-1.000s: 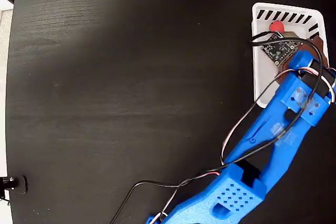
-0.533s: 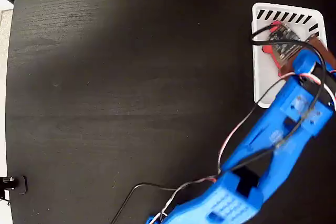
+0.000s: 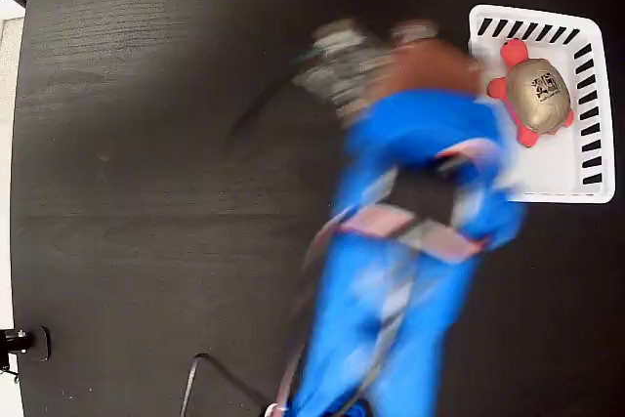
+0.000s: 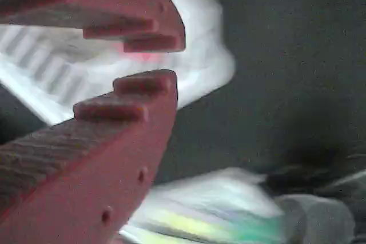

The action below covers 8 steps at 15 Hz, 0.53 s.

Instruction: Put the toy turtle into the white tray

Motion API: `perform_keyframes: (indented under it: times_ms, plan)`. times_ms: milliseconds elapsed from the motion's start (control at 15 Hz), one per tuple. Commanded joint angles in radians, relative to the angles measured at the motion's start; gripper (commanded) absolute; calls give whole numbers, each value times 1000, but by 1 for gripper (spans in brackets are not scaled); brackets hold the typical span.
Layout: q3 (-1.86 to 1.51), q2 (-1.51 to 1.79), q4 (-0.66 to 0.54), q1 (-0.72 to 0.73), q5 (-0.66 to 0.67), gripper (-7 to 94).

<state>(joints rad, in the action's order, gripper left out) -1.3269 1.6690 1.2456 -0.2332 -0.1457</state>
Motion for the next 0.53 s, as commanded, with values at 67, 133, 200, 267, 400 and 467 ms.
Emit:
perform_keyframes:
  times_ms: [67, 133, 200, 267, 400, 467]
  plan:
    - [-479, 410, -166, 184, 29, 0]
    - [-626, 511, -219, 218, 51, 0]
    - [-759, 609, -258, 242, 66, 0]
    - [-876, 699, -285, 256, 75, 0]
    - [-1088, 868, -304, 273, 87, 0]
    - [-1180, 957, -295, 284, 94, 0]
